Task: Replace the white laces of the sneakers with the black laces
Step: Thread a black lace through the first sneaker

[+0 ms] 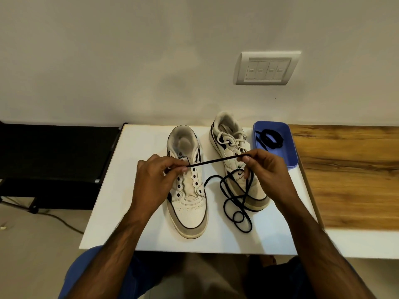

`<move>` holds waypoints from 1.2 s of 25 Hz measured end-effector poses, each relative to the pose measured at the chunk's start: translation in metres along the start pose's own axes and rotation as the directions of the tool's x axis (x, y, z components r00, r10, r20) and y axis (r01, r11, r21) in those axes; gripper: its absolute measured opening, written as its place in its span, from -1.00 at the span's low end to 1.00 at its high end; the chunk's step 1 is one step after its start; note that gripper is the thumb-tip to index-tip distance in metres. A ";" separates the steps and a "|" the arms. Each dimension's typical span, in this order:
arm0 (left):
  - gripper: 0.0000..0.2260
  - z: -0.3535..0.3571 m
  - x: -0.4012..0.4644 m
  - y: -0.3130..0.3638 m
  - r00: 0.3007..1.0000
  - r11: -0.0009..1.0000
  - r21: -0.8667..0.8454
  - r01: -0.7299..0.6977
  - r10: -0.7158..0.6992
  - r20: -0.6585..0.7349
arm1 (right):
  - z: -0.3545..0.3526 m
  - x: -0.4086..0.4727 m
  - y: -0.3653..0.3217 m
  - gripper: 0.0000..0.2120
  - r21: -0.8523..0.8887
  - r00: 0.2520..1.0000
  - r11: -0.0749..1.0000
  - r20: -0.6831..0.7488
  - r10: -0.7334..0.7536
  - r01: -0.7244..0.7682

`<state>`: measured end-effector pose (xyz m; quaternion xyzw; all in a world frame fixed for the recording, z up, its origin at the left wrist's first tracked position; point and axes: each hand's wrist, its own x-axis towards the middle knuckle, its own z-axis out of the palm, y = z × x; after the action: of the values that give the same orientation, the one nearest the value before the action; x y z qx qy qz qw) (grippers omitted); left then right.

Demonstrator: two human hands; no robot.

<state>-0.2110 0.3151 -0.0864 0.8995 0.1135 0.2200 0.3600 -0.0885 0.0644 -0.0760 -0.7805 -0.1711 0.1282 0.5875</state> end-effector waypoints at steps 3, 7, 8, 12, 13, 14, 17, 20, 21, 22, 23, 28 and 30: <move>-0.88 0.000 0.000 -0.006 0.999 0.997 0.082 -0.007 0.011 -0.044 | 0.000 0.000 0.001 -0.89 -0.171 0.998 0.985 -0.064 0.008 -0.019; -0.84 0.008 0.000 0.000 0.990 0.986 0.096 -0.136 0.138 -0.015 | 0.024 -0.002 -0.010 -0.53 -0.585 0.963 0.772 0.063 -0.261 0.248; -0.86 0.009 -0.001 0.004 0.989 0.985 0.094 -0.145 0.148 -0.016 | 0.037 -0.003 -0.017 -0.52 -0.518 0.947 0.792 0.163 -0.278 0.322; -0.90 0.012 -0.007 0.011 0.983 0.979 0.092 -0.181 0.177 0.052 | 0.075 -0.006 -0.026 -0.71 -0.208 0.901 0.948 0.411 -0.138 0.240; -0.89 0.011 -0.006 0.011 0.980 0.976 0.097 -0.193 0.186 0.075 | 0.075 -0.006 -0.023 -0.75 -0.220 0.909 0.948 0.398 -0.127 0.229; -0.86 0.009 -0.006 0.011 0.979 0.977 0.097 -0.188 0.179 0.099 | 0.073 -0.006 -0.021 -0.78 -0.218 0.916 0.952 0.383 -0.117 0.213; -0.79 0.004 -0.007 0.009 0.971 0.995 -0.010 -0.098 0.097 0.219 | 0.067 -0.007 -0.019 -0.86 -0.134 0.921 0.977 0.376 -0.104 0.165; -0.85 -0.003 -0.012 -0.001 0.947 0.993 -0.092 -0.068 0.093 0.307 | 0.064 -0.005 -0.018 -0.92 -0.107 0.932 0.989 0.357 -0.058 0.103; -0.81 -0.007 -0.013 -0.010 0.943 0.993 -0.022 -0.115 0.116 0.314 | 0.063 -0.005 -0.017 -0.94 -0.117 0.935 0.989 0.354 -0.038 0.085; -0.76 -0.012 -0.013 -0.018 0.931 0.980 0.084 -0.180 0.142 0.338 | 0.061 -0.005 -0.016 -0.96 -0.133 0.935 0.988 0.353 -0.025 0.077; -0.71 -0.016 -0.013 -0.026 0.911 0.952 0.189 -0.241 0.155 0.382 | 0.059 -0.006 -0.015 -0.98 -0.148 0.934 0.986 0.356 -0.021 0.079; -0.64 -0.011 -0.011 -0.026 0.827 0.836 0.375 -0.400 0.153 0.541 | 0.073 -0.010 -0.010 -0.93 -0.240 0.922 0.962 0.386 -0.025 0.127; -0.70 -0.008 -0.008 -0.024 0.818 0.798 0.404 -0.448 0.183 0.545 | 0.081 -0.012 -0.007 -0.94 -0.319 0.918 0.931 0.395 -0.042 0.180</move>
<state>-0.2227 0.3344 -0.1002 0.9935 -0.0812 0.0104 0.0791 -0.1323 0.1322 -0.0922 -0.8209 -0.3467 0.2111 0.4017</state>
